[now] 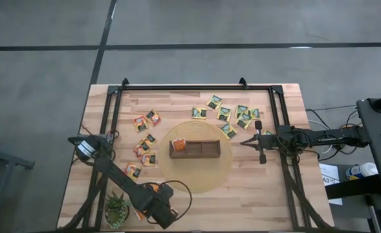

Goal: Pick & Place Tea
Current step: Put the white orange tea bag into the left section of the wooden organizer

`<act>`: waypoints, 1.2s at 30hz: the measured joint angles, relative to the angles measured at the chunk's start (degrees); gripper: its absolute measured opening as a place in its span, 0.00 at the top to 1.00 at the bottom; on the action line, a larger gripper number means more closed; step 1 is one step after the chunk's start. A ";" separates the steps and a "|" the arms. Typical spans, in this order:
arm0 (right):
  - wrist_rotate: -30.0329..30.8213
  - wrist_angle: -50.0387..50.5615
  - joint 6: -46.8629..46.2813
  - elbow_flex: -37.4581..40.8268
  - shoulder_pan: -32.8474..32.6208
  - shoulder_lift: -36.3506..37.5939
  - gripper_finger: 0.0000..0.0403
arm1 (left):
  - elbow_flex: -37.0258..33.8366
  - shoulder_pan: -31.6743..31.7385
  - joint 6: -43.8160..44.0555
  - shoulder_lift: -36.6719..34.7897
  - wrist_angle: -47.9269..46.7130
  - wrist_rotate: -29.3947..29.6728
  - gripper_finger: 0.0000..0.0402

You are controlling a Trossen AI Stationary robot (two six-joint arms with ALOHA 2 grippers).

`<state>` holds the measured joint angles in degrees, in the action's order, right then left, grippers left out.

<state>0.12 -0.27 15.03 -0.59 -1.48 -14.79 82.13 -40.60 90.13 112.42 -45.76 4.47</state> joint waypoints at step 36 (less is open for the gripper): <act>0.00 0.00 0.00 0.02 0.02 0.04 0.98 | -1.83 1.82 -11.76 0.28 10.82 -1.57 1.00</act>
<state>0.12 -0.27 15.03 -0.58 -1.45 -14.74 80.30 -38.77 78.37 112.71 -34.94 2.90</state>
